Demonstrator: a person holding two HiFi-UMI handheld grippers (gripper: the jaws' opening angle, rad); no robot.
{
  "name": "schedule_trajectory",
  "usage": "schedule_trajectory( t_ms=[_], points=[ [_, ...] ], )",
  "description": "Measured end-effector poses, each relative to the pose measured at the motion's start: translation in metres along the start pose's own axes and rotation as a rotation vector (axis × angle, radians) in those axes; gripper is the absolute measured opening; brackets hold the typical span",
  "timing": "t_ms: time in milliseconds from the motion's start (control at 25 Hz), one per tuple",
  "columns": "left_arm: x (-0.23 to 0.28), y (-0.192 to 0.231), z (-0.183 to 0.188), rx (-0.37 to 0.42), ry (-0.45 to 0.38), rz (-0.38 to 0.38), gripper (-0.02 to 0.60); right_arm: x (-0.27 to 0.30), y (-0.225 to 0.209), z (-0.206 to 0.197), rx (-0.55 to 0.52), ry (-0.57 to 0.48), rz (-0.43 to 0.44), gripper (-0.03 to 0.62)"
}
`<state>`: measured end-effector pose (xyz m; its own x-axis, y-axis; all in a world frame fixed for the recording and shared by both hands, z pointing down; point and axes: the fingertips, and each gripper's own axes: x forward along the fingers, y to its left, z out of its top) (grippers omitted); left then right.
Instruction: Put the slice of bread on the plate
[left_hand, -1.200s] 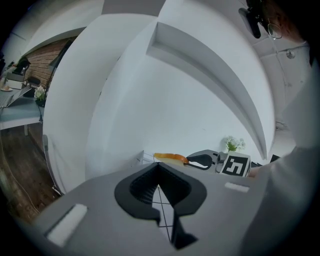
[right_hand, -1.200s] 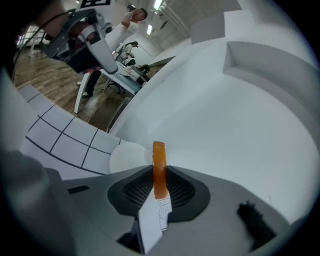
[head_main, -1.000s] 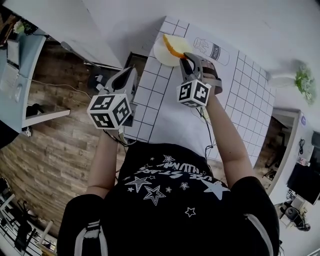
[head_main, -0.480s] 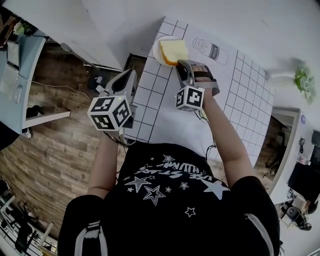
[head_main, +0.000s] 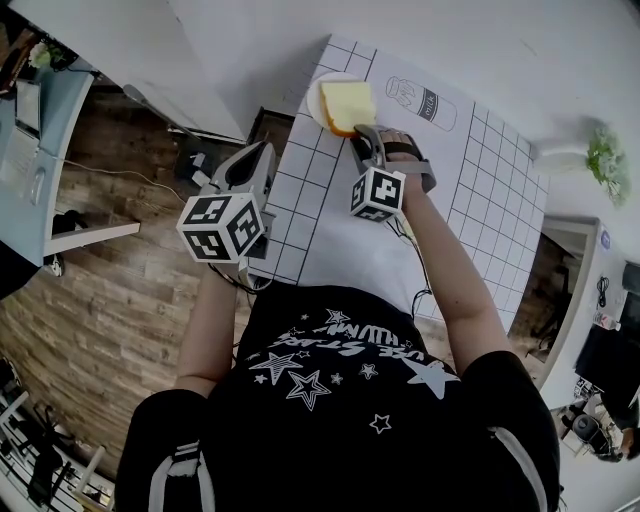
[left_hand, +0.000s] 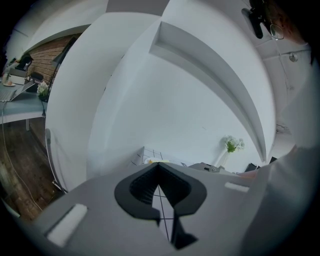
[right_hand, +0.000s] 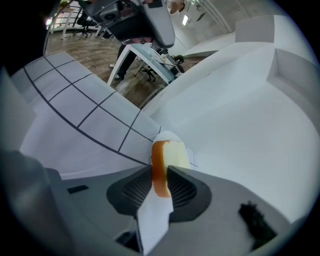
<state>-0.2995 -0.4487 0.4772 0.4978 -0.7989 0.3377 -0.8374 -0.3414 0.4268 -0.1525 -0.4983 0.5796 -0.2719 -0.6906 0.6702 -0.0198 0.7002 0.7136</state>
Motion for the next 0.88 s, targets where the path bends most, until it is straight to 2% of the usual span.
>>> schedule_trajectory(
  t_ms=[200, 400, 720, 880],
  points=[
    [-0.003, 0.000, 0.002, -0.003, -0.014, -0.006, 0.009, 0.003, 0.007, 0.001, 0.055, 0.002, 0.042, 0.116],
    [-0.008, 0.003, 0.002, -0.005, -0.017, 0.004, 0.009, 0.002, 0.009, 0.002, 0.076, 0.010, 0.038, 0.124],
    [-0.019, 0.000, 0.001, -0.008, -0.022, 0.031, 0.009, -0.027, -0.010, 0.000, 0.207, -0.042, -0.057, 0.137],
    [-0.023, -0.014, 0.001, 0.012, -0.022, 0.032, 0.009, -0.057, -0.023, -0.006, 0.347, -0.111, -0.113, 0.137]
  ],
)
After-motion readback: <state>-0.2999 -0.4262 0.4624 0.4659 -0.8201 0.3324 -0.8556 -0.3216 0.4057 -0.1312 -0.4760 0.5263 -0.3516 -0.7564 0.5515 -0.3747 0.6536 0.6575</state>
